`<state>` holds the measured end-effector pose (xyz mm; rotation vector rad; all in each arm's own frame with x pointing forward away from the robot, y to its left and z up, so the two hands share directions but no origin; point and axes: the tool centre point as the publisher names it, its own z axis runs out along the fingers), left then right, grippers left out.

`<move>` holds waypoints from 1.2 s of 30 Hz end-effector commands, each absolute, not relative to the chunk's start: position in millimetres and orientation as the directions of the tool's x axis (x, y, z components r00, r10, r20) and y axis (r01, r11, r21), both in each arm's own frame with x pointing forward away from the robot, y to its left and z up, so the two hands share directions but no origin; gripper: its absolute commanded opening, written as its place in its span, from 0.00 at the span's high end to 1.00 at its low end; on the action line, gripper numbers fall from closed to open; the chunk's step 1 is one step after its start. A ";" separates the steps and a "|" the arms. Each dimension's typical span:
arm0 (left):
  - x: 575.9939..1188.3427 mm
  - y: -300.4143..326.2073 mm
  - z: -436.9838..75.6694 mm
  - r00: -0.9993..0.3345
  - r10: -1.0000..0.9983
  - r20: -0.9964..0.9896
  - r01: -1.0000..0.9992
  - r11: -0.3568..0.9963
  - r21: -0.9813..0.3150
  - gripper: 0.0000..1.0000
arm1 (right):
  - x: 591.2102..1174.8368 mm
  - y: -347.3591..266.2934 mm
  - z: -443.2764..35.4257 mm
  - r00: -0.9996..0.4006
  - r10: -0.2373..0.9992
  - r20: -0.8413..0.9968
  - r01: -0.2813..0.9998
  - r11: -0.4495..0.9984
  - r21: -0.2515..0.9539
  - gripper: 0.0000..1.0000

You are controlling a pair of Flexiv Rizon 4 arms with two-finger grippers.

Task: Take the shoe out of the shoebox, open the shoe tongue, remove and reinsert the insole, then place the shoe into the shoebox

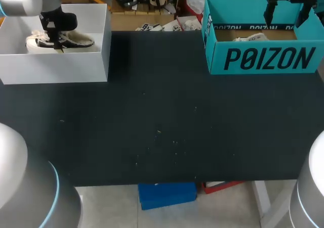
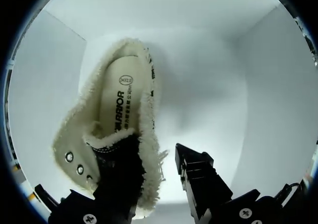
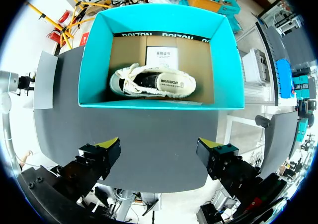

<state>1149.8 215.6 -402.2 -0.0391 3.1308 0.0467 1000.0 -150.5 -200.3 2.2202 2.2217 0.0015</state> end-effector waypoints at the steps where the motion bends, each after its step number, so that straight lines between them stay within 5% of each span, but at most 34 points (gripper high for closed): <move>1: 1156.5 215.1 -412.9 -1.000 -0.028 -0.004 -0.028 0.999 0.036 0.88 | 1000.0 -150.4 -200.2 0.000 1.000 0.000 1.000 0.000 0.001 0.00; 2: 1156.1 215.4 -415.8 -0.999 -0.037 -0.005 -0.037 0.999 0.040 1.00 | 1000.0 -150.4 -200.2 0.000 1.000 0.000 1.000 0.000 0.001 0.00; 14: 1154.8 211.2 -418.1 -0.998 -0.060 -0.019 -0.060 0.998 0.034 1.00 | 1000.0 -150.4 -200.2 0.000 1.000 0.000 1.000 0.000 0.001 0.00; 36: 1150.4 210.8 -311.8 -0.987 -0.033 -0.155 -0.034 0.999 0.007 1.00 | 1000.0 -150.4 -200.2 0.000 1.000 0.000 1.000 0.000 0.001 0.00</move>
